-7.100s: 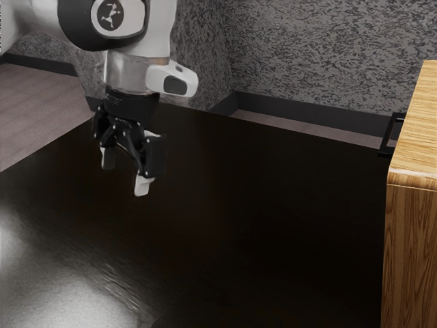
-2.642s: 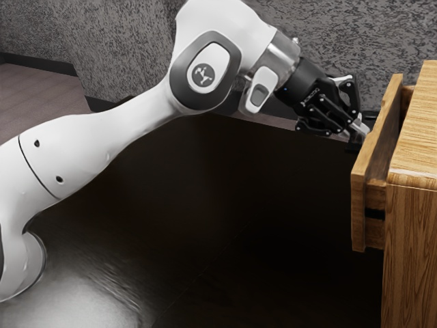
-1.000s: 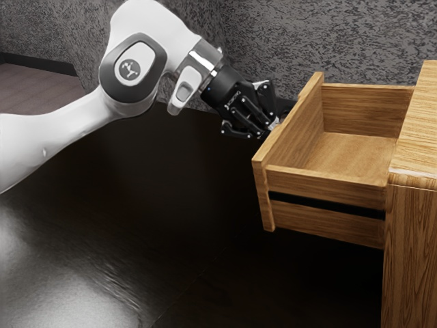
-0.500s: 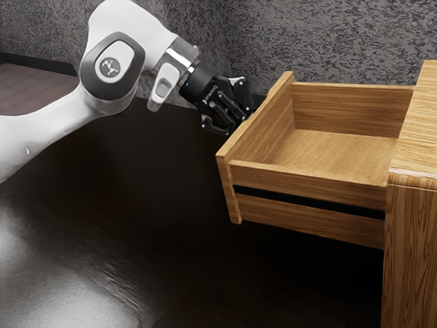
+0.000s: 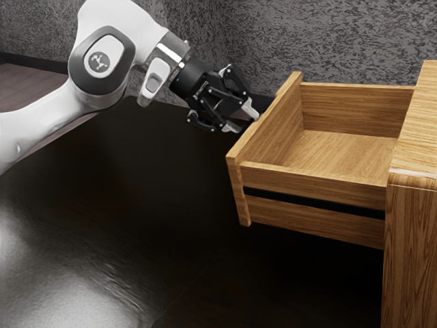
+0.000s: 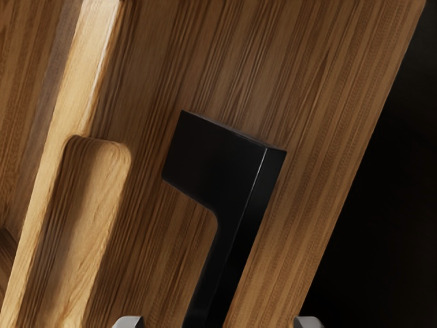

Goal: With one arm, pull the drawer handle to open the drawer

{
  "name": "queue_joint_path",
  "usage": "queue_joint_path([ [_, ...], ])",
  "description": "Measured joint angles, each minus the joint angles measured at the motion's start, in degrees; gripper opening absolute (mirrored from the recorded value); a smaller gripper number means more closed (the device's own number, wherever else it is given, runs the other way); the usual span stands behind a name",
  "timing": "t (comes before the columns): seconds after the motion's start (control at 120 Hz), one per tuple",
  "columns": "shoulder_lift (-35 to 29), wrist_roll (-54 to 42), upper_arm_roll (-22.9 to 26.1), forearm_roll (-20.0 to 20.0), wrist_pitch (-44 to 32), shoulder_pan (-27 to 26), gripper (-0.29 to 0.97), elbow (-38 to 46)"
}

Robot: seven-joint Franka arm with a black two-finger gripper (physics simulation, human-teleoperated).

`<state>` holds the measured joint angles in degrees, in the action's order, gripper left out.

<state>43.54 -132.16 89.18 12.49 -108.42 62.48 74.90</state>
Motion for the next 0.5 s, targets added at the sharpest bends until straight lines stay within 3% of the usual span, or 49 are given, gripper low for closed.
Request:
queue_joint_path([
  [0.108, -2.7, 0.7, 1.9, 0.2, 1.3, 3.2, 0.29, -0.2],
  [0.242, -26.4, 13.7, 1.9, 3.5, 17.1, 14.4, 0.42, -13.2],
  [0.308, -29.9, 25.2, 0.6, -0.2, 26.2, 16.9, 0.49, -15.4],
  [0.375, -39.5, 35.7, -0.3, -3.9, 31.4, 23.9, 0.55, -15.4],
  [0.408, -44.1, 40.5, 5.7, -6.3, 33.2, 33.3, 0.57, -15.4],
  [0.433, -46.5, 43.9, 14.0, -8.1, 34.4, 42.8, 0.58, -15.3],
  [0.5, -49.4, 52.4, 52.9, -11.6, 37.1, 78.9, 0.61, -15.5],
])
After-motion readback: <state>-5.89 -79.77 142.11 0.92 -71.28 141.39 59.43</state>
